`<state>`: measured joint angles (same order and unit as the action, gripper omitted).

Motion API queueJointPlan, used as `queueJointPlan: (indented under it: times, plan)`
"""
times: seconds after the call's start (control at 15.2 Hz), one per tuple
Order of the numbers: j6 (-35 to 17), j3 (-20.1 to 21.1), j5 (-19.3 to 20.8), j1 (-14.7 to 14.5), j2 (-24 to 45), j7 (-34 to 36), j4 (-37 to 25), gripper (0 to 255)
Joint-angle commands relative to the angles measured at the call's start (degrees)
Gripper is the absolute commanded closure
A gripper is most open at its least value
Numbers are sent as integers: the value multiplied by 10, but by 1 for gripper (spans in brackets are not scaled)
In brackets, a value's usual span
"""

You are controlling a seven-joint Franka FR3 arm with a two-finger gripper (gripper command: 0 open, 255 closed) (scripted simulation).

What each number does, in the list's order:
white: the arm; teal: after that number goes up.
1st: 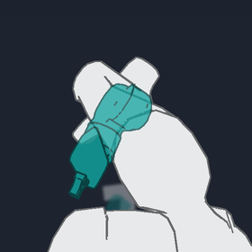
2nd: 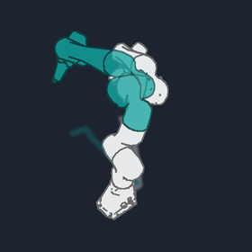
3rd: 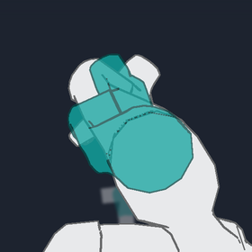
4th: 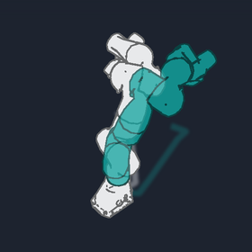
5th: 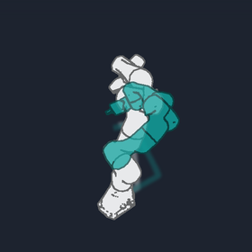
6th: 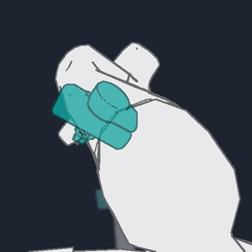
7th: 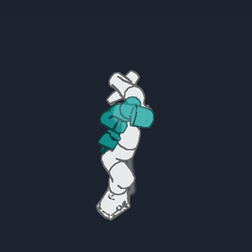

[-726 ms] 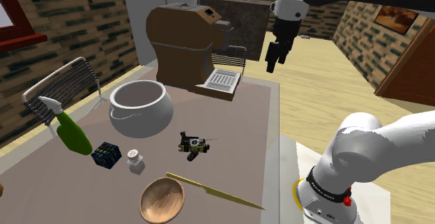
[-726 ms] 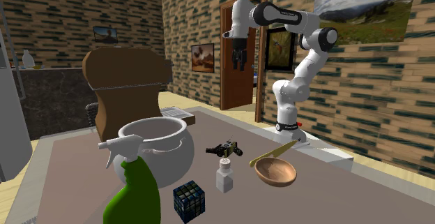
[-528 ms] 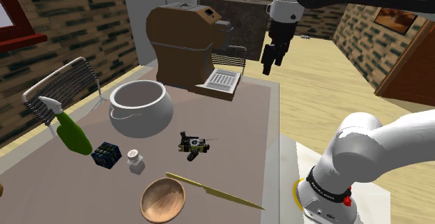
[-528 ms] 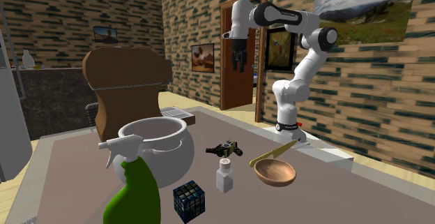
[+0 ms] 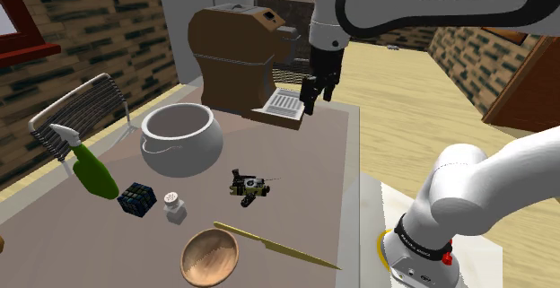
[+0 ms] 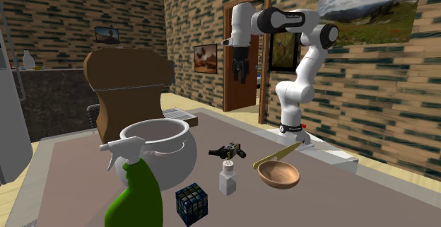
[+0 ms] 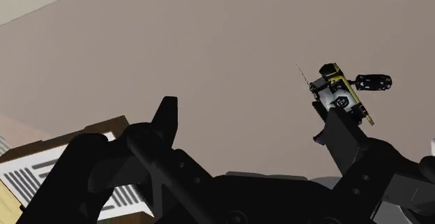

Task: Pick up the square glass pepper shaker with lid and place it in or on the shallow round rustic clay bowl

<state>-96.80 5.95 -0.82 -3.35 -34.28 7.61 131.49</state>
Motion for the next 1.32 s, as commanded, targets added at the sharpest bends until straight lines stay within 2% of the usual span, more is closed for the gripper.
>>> queueJointPlan:
  times: [0.0,0.66,1.25]
  plan:
    - [-18,20,-9,-7,24,24,-7,0]
    - [-103,110,-18,-32,183,137,-78,0]
    - [-146,172,34,-61,362,250,-202,0]
